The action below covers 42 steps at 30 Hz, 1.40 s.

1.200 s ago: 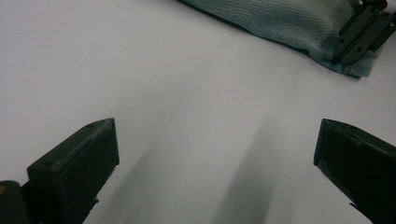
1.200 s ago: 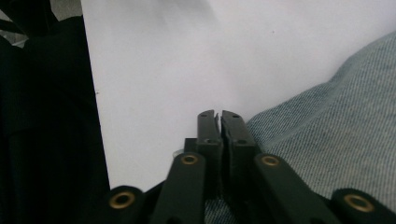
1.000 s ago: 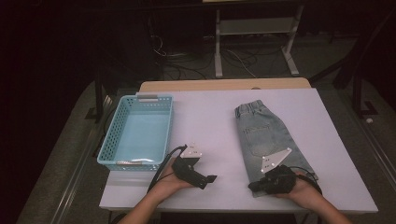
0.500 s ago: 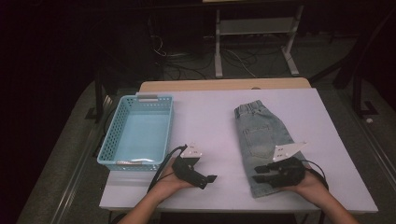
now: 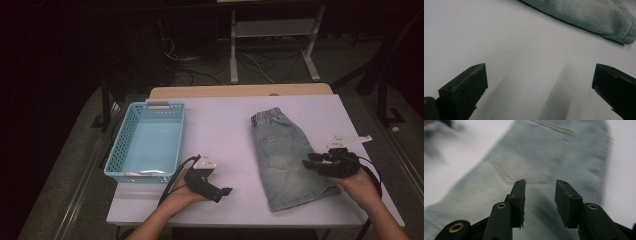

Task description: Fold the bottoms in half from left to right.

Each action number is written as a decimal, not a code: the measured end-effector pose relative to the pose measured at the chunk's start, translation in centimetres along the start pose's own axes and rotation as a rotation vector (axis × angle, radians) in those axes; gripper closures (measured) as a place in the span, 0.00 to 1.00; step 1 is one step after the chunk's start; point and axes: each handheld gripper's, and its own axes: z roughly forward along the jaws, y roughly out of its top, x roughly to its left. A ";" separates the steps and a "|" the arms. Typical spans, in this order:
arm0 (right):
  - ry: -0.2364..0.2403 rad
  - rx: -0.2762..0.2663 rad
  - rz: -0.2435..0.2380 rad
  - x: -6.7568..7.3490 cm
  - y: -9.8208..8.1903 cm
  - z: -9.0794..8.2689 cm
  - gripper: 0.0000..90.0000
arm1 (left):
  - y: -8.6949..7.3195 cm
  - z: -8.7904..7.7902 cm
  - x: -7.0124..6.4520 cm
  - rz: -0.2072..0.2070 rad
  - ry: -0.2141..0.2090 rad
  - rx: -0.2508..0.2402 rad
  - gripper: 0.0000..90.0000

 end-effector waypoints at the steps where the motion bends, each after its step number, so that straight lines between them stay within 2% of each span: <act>1: -0.024 0.003 0.012 -0.5 -0.2 -0.1 0.66 | 0.0 0.0 0.0 0.000 0.000 0.000 0.00; 7: -0.094 0.035 0.089 -2.6 -1.2 0.3 0.65 | 0.0 0.0 0.0 0.003 -0.001 0.002 0.00; 13: -0.070 0.078 0.135 -3.4 -1.7 1.3 0.67 | 0.0 0.1 0.0 0.003 -0.001 0.004 0.00; 15: -0.069 0.102 0.125 -3.3 -1.9 1.8 0.71 | 0.0 0.1 0.0 0.004 -0.001 0.004 0.00; 17: -0.074 0.120 0.116 -3.2 -2.0 2.1 0.80 | 0.0 0.1 0.0 0.004 0.000 0.005 0.00; 20: -0.084 0.117 0.100 -3.2 -1.9 1.8 0.94 | 0.0 0.0 0.0 0.002 0.001 0.003 0.00; 23: -0.097 0.125 0.085 -3.3 -1.8 1.4 0.97 | 0.0 0.0 0.0 -0.001 0.002 0.002 0.00; 30: -0.135 0.141 0.110 -4.5 -2.2 0.9 0.97 | 0.0 0.0 0.0 0.000 0.001 0.002 0.00; 34: -0.117 0.131 0.119 -4.7 -2.3 1.0 0.95 | 0.0 0.0 0.0 0.001 0.001 0.002 0.00; 36: -0.122 0.119 0.125 -4.7 -2.4 0.9 0.90 | 0.0 0.0 0.0 0.002 0.002 0.003 0.00; 40: -0.097 0.043 0.157 -4.9 -2.1 0.3 0.75 | 0.1 0.2 -0.1 -0.002 0.003 0.002 0.00; 42: -0.086 0.013 0.171 -5.0 -1.9 0.2 0.64 | 0.1 0.3 -0.1 -0.004 0.002 0.003 0.00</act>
